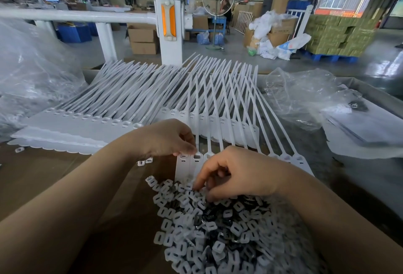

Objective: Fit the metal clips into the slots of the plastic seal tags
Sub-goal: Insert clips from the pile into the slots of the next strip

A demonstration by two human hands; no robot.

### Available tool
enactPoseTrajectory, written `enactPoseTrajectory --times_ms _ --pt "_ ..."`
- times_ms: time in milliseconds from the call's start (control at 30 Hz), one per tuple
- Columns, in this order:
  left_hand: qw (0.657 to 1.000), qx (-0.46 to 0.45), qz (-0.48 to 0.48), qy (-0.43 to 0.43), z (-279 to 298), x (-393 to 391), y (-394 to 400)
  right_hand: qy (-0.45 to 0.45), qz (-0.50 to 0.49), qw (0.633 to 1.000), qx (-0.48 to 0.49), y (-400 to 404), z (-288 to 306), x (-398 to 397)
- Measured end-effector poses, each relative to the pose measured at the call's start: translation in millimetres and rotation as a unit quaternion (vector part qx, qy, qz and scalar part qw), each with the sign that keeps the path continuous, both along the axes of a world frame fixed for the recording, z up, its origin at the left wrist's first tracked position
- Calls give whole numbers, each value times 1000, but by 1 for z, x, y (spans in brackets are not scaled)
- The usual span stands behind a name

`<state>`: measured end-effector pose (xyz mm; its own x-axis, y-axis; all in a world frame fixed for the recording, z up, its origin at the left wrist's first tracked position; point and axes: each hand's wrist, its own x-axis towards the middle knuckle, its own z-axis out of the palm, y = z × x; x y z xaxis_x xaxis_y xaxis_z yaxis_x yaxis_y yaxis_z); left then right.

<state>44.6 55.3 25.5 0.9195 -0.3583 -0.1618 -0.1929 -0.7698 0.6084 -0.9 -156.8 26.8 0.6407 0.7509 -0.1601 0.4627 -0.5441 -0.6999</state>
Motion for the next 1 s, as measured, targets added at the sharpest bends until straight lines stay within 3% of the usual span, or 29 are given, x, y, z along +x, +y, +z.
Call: enactPoseTrajectory --times_ms 700,833,1000 --pt "995 -85 -15 58 15 -11 -9 34 -78 995 59 -12 4 6" --pt "994 -90 -14 66 17 -13 -9 5 -105 992 72 -12 3 10" --pt "983 -143 -18 109 18 -17 -11 23 -195 958 210 -16 0 15"
